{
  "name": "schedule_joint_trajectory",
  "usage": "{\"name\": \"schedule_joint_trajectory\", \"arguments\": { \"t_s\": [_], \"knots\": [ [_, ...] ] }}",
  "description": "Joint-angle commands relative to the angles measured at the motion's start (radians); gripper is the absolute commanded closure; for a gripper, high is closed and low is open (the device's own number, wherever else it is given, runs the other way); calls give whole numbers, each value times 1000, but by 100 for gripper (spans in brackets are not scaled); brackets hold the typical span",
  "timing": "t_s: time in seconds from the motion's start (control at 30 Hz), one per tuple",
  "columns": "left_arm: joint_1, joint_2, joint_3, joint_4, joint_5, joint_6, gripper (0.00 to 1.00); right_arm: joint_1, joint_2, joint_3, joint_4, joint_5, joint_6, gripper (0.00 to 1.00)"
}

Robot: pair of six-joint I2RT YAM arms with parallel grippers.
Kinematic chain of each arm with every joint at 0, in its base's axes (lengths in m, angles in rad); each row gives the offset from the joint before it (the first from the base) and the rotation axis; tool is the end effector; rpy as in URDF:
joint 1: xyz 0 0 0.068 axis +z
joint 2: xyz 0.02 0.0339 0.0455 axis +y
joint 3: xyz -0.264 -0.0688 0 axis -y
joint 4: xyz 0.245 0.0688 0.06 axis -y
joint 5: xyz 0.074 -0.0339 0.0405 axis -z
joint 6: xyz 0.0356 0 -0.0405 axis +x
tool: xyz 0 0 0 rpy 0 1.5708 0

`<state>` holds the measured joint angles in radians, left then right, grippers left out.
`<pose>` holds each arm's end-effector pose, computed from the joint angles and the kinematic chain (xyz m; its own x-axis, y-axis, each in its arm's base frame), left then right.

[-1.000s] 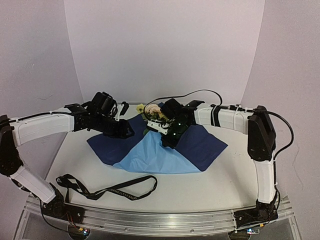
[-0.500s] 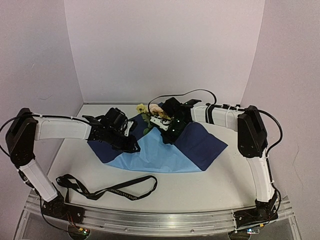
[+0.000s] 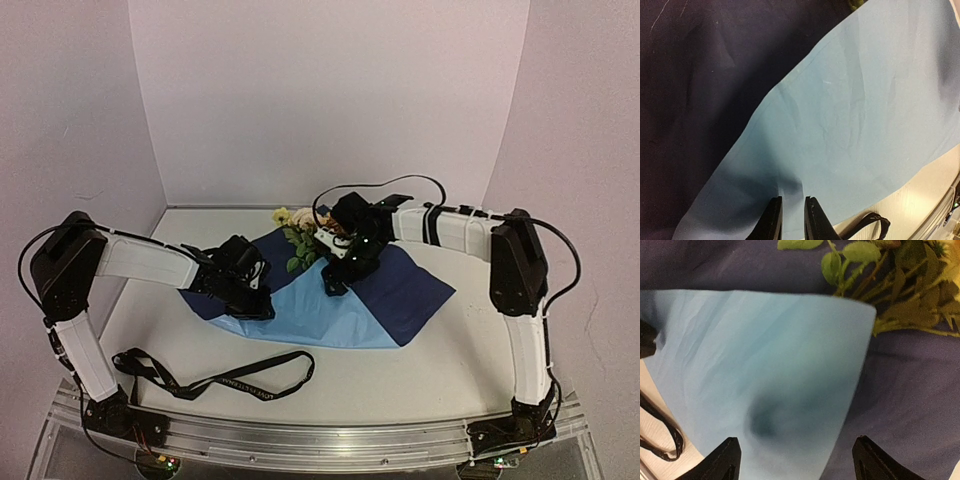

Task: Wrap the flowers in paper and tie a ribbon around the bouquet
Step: Fold the bottom corner of the flattened wrapping paper at the center of the board.

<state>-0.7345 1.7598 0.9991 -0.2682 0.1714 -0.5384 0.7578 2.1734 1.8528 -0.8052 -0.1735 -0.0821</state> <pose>0.2517 -0.2355 0.1539 -0.9180 0.1482 -0.3679 0.2970 0.8716 -0.3899 0.3357 0.3261 0.2123 -0.5935 -0.6728 -0.4418 -0.7823 0.6113 0.1200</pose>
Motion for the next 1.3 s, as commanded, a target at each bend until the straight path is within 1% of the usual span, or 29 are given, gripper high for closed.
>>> {"name": "schedule_joint_trajectory", "arguments": {
  "t_s": [0.0, 0.07, 0.13, 0.27, 0.4, 0.57, 0.87, 1.17, 1.23, 1.27],
  "knots": [
    [-5, -3, -31, 41, -50, -47, 83, -5, -226, -132, -69, -25, 150, 17],
    [-4, -14, -45, 53, -46, -56, 83, -11, -257, -196, -69, -66, 147, 15],
    [-5, -21, -54, 58, -44, -60, 83, -34, -266, -227, -69, -143, 152, 16],
    [-5, -29, -59, 60, -47, -59, 83, -105, -251, -248, -66, -309, 210, 19],
    [-5, -36, -61, 63, -49, -58, 83, -148, -208, -240, -56, -446, 233, 23],
    [-5, -45, -60, 64, -47, -58, 82, -169, -163, -237, -52, -469, 243, 24],
    [-5, -49, -56, 61, -45, -57, 82, -176, -110, -269, -49, -489, 230, 31],
    [-5, -51, -55, 61, -39, -58, 82, -177, -59, -250, -46, -494, 235, 43],
    [-5, -52, -54, 60, -38, -58, 82, -177, -52, -240, -47, -494, 240, 49],
    [-5, -54, -54, 59, -38, -58, 82, -177, -46, -234, -46, -495, 245, 54]
  ]
}}
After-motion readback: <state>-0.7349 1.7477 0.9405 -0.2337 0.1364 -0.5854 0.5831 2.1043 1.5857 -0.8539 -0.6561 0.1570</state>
